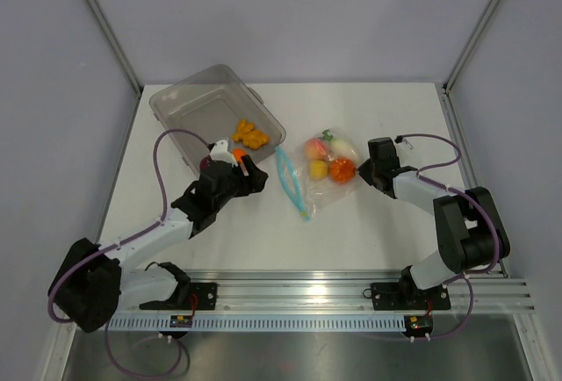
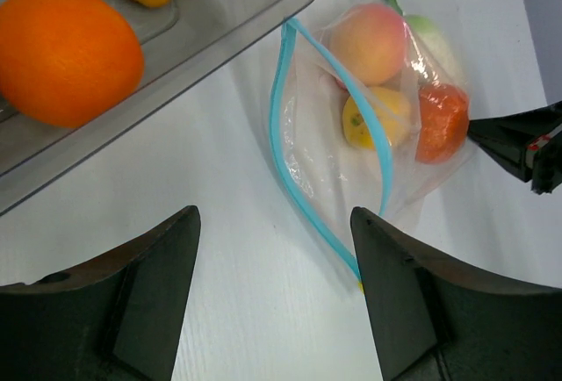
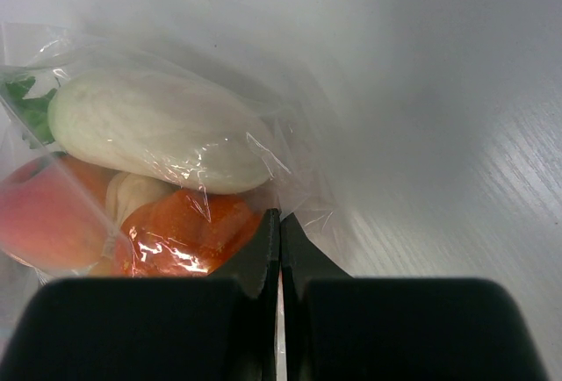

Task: Open the zip-top bag and remove the fake food
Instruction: Place the fake fruit in the bin, then pick up the fake fruit from the zipper food storage bag.

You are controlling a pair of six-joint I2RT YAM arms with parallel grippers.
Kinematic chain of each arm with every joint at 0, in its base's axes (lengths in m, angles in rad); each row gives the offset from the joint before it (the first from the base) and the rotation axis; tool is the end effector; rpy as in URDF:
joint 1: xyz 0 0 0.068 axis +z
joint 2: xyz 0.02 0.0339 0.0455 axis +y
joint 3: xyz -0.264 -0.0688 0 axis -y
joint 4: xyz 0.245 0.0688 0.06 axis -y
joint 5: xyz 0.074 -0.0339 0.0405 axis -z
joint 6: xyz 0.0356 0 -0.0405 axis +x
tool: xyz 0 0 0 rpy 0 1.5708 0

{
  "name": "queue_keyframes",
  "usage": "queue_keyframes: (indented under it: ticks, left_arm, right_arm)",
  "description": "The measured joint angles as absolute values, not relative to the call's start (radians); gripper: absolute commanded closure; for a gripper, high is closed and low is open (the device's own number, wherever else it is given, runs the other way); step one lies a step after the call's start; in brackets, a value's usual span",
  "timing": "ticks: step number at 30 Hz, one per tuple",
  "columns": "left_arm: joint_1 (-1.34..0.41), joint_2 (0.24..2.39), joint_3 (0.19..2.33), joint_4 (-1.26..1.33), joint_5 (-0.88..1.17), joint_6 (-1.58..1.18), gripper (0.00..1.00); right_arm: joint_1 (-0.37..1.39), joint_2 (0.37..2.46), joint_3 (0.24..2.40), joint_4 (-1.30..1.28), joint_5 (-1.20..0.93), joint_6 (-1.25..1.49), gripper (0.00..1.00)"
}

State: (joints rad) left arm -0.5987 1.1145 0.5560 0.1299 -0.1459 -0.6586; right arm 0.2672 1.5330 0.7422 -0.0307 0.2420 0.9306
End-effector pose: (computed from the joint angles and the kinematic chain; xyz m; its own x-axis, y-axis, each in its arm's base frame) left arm 0.2033 -0.1324 0.2262 -0.5459 -0.3606 -0.7563 0.1445 0.8486 -0.5089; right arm 0.2906 0.0707 0.1658 -0.5012 0.6701 -0.5476 0.5073 0.7401 0.4414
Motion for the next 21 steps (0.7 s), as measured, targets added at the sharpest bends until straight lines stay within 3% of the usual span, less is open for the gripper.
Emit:
queue_keyframes:
  ticks: [7,21]
  left_arm:
    - [-0.622,1.322,0.550,0.237,-0.138,-0.659,0.35]
    - [-0.686,1.559,0.714,0.302,-0.091,-0.641,0.37]
  right_arm:
    - [0.267,1.533,0.742,-0.030,0.242,0.931,1.00]
    - [0.267,1.533,0.742,-0.031,0.241,0.931,1.00]
